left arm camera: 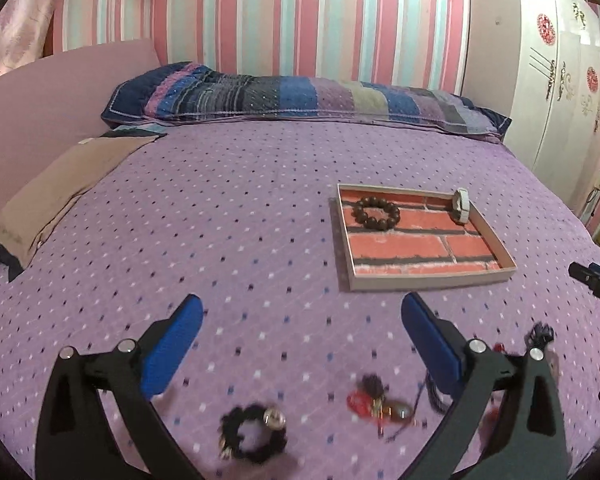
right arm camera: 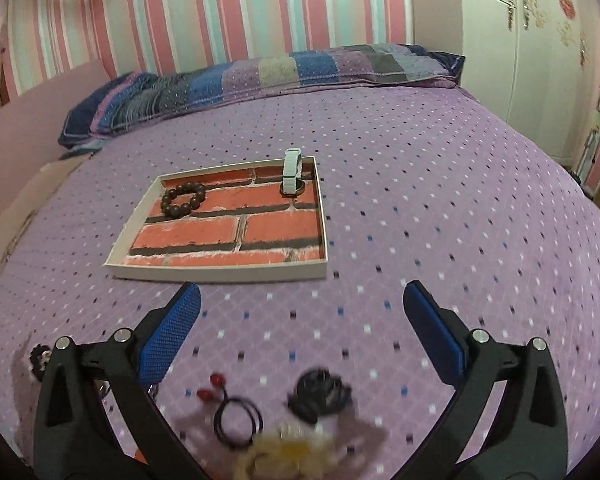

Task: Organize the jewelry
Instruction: 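Open both tools to release the items and pull back, then grasp the orange scrunchie with the right tool while the left tool grasps the black scrunchie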

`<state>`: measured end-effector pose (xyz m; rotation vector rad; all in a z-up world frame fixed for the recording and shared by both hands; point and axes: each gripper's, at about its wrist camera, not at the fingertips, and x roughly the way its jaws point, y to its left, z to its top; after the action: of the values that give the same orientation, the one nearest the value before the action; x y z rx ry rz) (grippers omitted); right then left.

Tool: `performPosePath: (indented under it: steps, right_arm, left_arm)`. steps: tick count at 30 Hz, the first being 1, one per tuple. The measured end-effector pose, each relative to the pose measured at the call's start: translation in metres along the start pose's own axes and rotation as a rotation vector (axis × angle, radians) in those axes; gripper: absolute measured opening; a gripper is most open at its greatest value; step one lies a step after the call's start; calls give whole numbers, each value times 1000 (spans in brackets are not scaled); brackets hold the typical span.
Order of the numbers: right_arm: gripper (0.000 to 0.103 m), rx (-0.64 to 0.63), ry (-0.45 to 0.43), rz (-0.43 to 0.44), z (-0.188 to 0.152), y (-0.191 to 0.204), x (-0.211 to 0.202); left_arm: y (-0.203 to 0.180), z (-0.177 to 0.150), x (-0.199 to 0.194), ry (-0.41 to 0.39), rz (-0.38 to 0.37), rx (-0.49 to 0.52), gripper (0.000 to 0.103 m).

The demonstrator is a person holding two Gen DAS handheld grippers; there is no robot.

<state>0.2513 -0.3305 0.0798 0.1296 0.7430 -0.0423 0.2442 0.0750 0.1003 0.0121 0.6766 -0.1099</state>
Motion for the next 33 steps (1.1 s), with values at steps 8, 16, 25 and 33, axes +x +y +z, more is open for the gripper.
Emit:
performPosePath:
  steps: [8, 16, 25, 33]
  right_arm:
    - [98, 56, 0, 5, -52, -12, -43]
    - [98, 46, -41, 3, -111, 6, -70]
    - [98, 26, -41, 3, -163, 32, -65]
    - [93, -25, -33, -7, -176, 45, -59]
  left_arm:
    - [16, -46, -30, 9, 19, -26, 97]
    - [41, -87, -27, 48, 50, -59, 97]
    - [44, -132, -25, 83, 10, -63, 97]
    - [56, -146, -11, 125, 8, -114, 97]
